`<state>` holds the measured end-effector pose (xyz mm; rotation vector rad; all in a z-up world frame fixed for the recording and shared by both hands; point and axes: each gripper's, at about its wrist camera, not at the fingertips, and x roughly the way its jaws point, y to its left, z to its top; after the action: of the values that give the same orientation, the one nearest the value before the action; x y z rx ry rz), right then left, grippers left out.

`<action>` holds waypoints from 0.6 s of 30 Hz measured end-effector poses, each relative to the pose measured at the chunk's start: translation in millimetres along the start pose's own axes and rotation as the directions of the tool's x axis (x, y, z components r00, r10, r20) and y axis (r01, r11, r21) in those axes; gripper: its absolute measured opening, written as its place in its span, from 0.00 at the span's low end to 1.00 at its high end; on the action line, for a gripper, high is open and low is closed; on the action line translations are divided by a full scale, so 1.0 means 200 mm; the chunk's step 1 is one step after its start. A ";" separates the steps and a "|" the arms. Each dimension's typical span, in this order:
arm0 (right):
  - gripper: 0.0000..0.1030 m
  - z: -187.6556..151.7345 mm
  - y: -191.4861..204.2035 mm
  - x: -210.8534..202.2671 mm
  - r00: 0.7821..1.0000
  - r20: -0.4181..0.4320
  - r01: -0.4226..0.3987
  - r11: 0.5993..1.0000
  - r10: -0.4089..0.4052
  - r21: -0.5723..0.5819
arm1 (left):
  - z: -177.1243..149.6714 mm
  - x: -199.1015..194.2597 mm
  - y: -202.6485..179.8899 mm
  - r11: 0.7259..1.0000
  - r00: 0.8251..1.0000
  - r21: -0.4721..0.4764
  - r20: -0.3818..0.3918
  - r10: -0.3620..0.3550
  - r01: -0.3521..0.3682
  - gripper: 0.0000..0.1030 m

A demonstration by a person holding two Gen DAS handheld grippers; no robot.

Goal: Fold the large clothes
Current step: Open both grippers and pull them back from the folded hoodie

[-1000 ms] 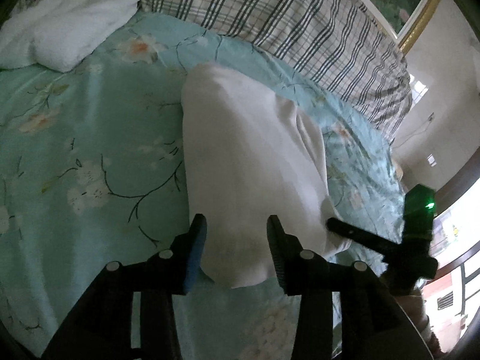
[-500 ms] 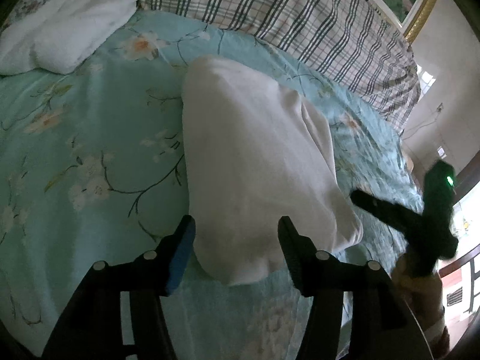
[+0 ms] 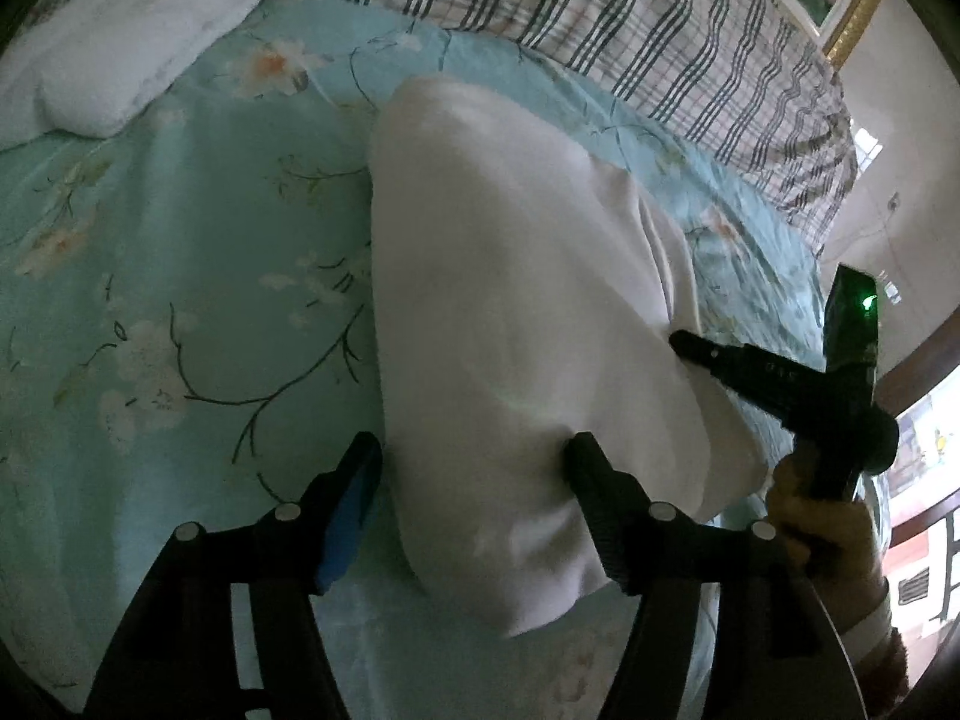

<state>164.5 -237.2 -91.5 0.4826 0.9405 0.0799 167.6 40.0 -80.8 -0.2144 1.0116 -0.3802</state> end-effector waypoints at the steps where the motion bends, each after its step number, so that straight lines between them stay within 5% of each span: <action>1: 0.18 -0.01 -0.01 -0.01 1.000 0.006 0.006 1.000 -0.006 0.014 | 0.00 0.00 0.00 1.000 1.000 0.001 0.004 0.002 -0.002 0.64; 6: 0.22 -0.05 0.12 -0.28 0.990 0.140 0.030 0.997 -0.019 -0.071 | -0.01 0.00 0.02 1.000 1.000 -0.004 0.008 -0.003 0.003 0.67; 8: 0.22 -0.10 0.18 -0.29 0.994 0.104 -0.001 0.991 0.015 -0.132 | -0.01 0.01 0.03 1.000 1.000 -0.008 0.012 0.005 -0.004 0.70; 12: 0.20 -0.19 0.15 -0.08 0.998 -0.031 0.055 0.984 -0.061 -0.169 | -0.02 0.02 0.02 0.999 0.999 0.013 0.016 0.031 -0.031 0.76; 18: 0.23 -0.22 0.14 -0.20 1.000 0.005 0.007 0.992 -0.006 -0.122 | -0.06 -0.08 -0.04 0.991 0.992 0.052 0.040 0.119 -0.121 0.76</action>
<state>108.6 -206.2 -70.2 0.3660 0.9264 0.1296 147.1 39.8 -71.6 -0.1103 0.9719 -0.2927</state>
